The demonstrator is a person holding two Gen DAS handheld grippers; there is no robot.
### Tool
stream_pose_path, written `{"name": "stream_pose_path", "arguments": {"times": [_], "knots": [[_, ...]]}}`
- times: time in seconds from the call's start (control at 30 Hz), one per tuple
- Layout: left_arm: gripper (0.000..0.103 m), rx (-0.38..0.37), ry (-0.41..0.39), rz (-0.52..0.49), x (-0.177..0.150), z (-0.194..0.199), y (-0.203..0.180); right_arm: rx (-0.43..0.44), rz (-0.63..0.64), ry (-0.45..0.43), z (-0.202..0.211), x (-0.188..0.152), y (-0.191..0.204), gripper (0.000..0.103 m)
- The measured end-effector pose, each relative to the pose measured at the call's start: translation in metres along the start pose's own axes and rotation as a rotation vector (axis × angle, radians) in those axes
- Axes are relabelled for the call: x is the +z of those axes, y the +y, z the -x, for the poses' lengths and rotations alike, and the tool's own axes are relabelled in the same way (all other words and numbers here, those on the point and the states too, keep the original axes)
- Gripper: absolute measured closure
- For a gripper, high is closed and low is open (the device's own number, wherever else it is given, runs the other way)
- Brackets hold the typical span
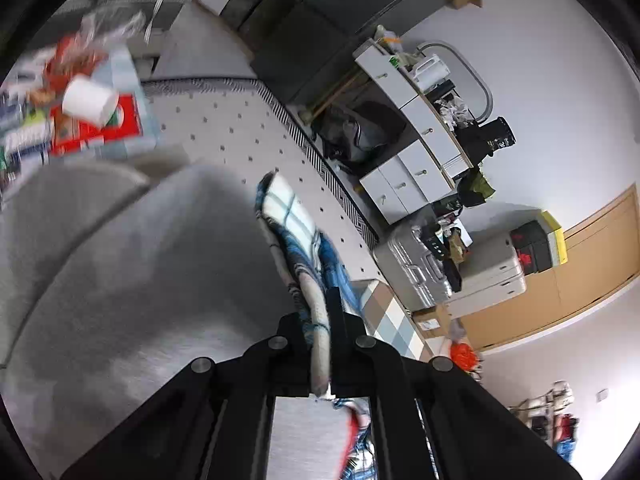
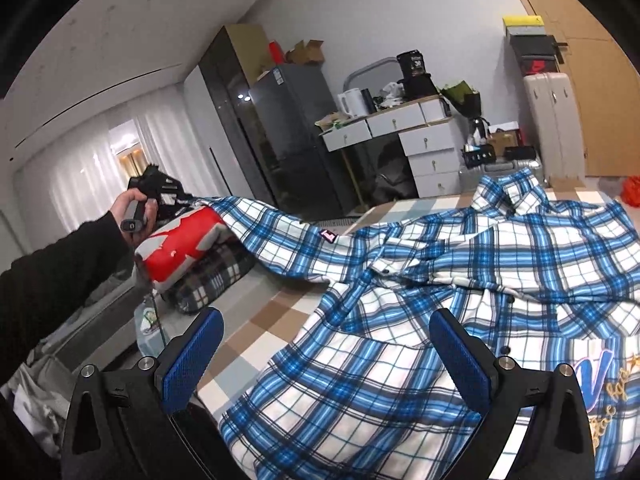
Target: Fold large clothes
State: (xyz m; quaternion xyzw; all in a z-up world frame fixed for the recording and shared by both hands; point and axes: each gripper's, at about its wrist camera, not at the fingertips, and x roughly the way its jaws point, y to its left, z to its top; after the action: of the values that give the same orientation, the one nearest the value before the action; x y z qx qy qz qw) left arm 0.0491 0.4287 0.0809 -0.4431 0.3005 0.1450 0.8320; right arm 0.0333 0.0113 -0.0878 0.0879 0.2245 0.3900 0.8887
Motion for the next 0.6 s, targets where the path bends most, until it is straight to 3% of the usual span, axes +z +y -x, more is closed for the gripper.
{"name": "stream_pose_path", "arguments": {"times": [0.13,0.27,0.53,0.6], "knots": [[0.103,-0.033,-0.006,-0.092,-0.003,0.005,-0.045,-0.069,0.064,-0.024,0.007,0.004,-0.005,0.0],[0.103,-0.08,0.017,-0.186,-0.024,-0.001,-0.1,-0.102,0.026,-0.037,0.013,0.006,-0.019,0.0],[0.103,-0.197,0.112,-0.431,-0.107,-0.018,-0.241,-0.194,-0.077,-0.101,0.032,0.017,-0.047,0.0],[0.103,-0.209,0.151,-0.502,-0.142,-0.034,-0.282,-0.223,-0.137,-0.127,0.042,0.02,-0.06,0.0]]}}
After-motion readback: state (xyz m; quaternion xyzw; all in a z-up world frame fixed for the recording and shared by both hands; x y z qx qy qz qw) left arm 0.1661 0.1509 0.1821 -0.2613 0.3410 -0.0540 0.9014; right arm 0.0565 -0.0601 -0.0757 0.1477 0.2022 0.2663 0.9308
